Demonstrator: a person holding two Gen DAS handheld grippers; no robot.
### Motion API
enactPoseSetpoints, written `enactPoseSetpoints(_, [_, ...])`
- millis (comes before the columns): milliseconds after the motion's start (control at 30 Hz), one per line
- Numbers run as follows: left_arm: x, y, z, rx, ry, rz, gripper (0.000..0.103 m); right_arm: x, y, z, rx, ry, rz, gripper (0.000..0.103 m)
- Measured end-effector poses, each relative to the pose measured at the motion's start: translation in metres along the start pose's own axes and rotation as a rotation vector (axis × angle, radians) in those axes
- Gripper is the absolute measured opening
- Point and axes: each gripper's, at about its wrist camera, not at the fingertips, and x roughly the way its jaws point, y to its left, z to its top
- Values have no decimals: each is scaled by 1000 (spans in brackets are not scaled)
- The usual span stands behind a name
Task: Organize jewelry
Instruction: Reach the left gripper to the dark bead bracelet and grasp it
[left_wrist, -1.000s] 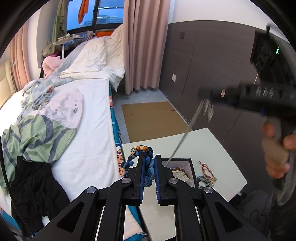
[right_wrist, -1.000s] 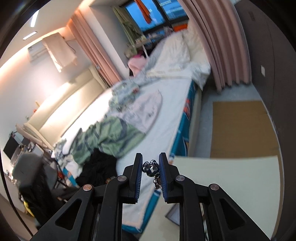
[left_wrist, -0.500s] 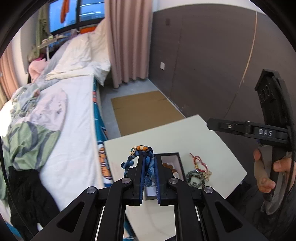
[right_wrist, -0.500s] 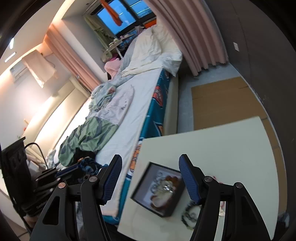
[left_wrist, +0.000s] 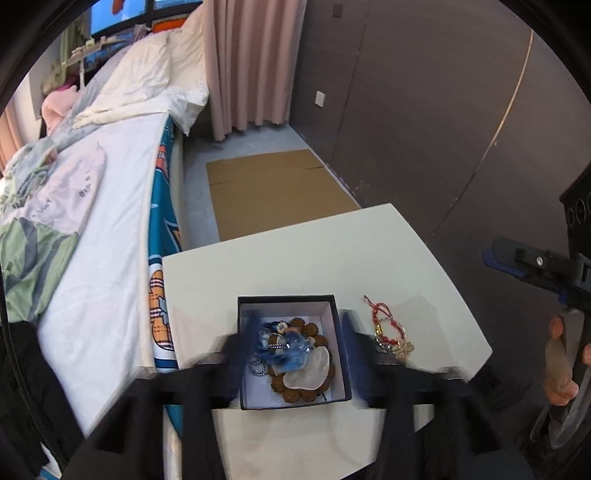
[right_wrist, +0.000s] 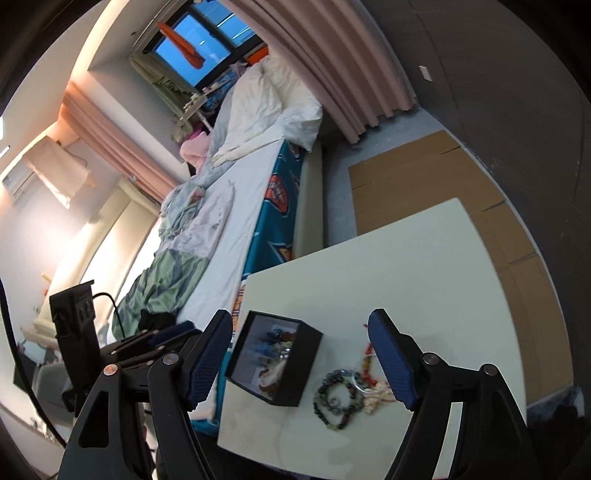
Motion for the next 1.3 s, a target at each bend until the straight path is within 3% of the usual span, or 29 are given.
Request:
enactPoseSetpoints(567, [22, -69, -25, 144, 69, -90, 64, -27, -54, -34, 99, 2, -87, 76])
enactPoseSetpoints(900, [63, -103, -65, 207, 188, -152, 27, -37, -84, -53, 137, 7, -155, 76])
enactPoseSetpoints(1300, [111, -118, -89, 226, 279, -124, 24, -50, -92, -68, 95, -44, -273, 76])
